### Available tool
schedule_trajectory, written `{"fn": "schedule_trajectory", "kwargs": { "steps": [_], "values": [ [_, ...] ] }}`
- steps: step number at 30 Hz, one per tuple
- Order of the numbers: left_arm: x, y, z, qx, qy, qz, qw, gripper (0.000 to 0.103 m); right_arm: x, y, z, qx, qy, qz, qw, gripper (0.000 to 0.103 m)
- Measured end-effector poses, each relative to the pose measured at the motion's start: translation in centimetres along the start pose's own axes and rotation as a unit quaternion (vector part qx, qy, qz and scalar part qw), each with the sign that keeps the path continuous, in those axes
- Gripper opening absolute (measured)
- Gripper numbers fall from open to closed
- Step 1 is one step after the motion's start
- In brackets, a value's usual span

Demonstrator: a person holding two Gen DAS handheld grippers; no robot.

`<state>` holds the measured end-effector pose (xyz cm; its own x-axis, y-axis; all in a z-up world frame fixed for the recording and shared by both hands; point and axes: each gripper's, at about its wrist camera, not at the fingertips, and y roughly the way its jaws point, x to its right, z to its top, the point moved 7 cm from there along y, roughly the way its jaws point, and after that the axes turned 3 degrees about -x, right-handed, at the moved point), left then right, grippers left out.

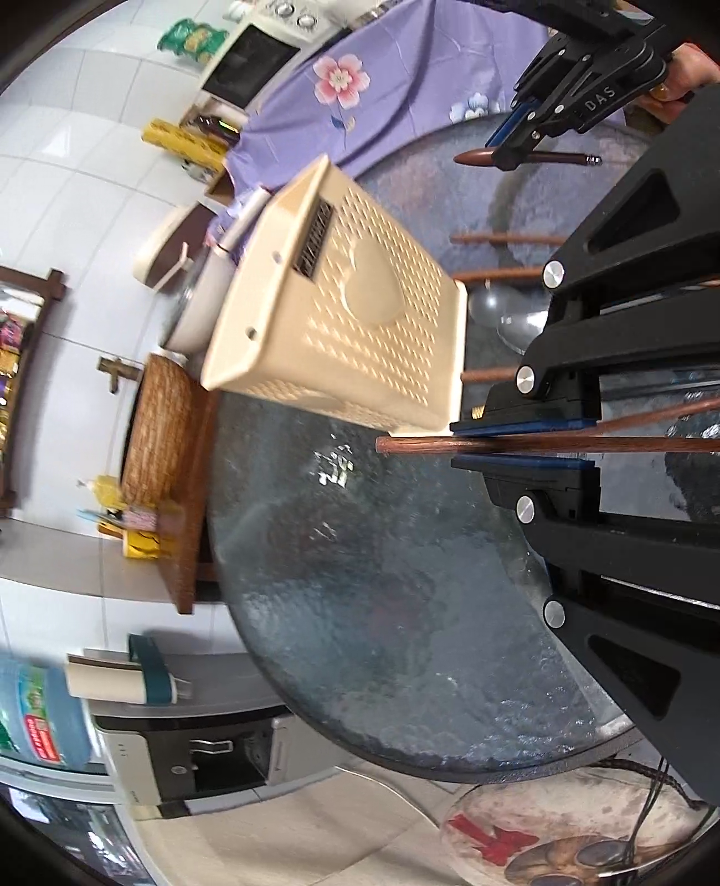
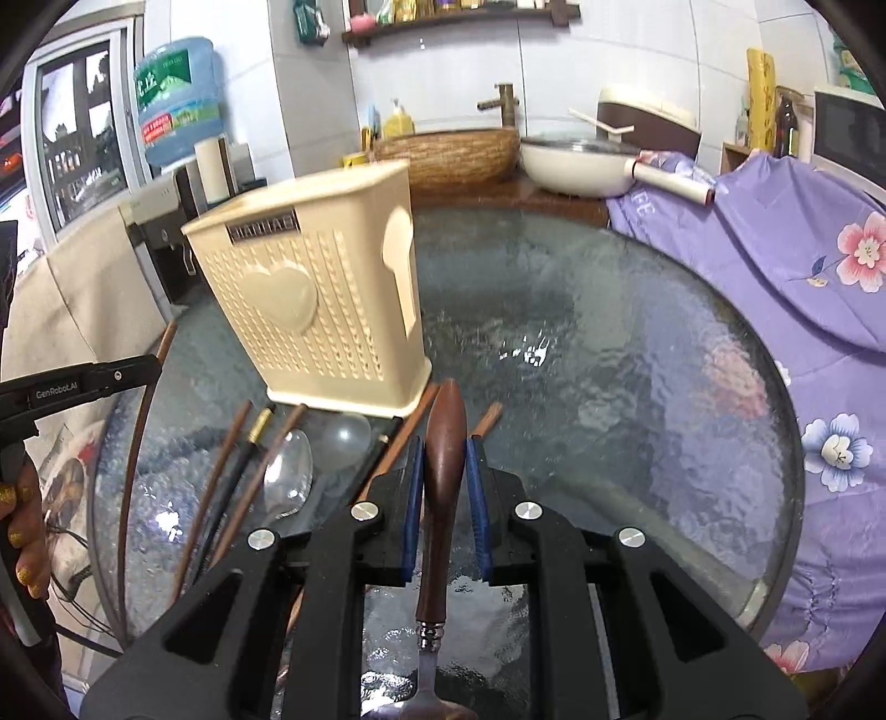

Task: Organize utensils
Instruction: 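Lift the chopstick with the left tool toward the cream holder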

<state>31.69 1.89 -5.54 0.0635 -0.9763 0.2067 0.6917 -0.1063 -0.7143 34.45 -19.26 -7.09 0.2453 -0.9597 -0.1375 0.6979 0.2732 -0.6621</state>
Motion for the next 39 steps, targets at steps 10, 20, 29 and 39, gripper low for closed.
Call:
{"fn": "schedule_trajectory", "kwargs": {
  "steps": [10, 20, 29, 39],
  "values": [
    [2.0, -3.8, 0.5, 0.039, 0.024, -0.025, 0.9986, 0.006, -0.5, -4.0, 0.4, 0.036, -0.005, 0.016, 0.999, 0.016],
    [2.2, -5.7, 0.5, 0.054, 0.031, -0.037, 0.9974, 0.006, -0.7, -6.4, 0.4, 0.055, -0.009, 0.024, 0.998, 0.016],
    [1.9, -7.1, 0.7, 0.061, 0.029, -0.054, 0.9963, 0.006, -1.2, -7.2, 0.6, 0.061, -0.015, 0.033, 0.997, 0.016],
    [1.7, -8.3, 0.7, 0.067, 0.03, -0.07, 0.9949, 0.006, -1.4, -7.9, 1.2, 0.069, -0.017, 0.04, 0.997, 0.016]
  ]
}}
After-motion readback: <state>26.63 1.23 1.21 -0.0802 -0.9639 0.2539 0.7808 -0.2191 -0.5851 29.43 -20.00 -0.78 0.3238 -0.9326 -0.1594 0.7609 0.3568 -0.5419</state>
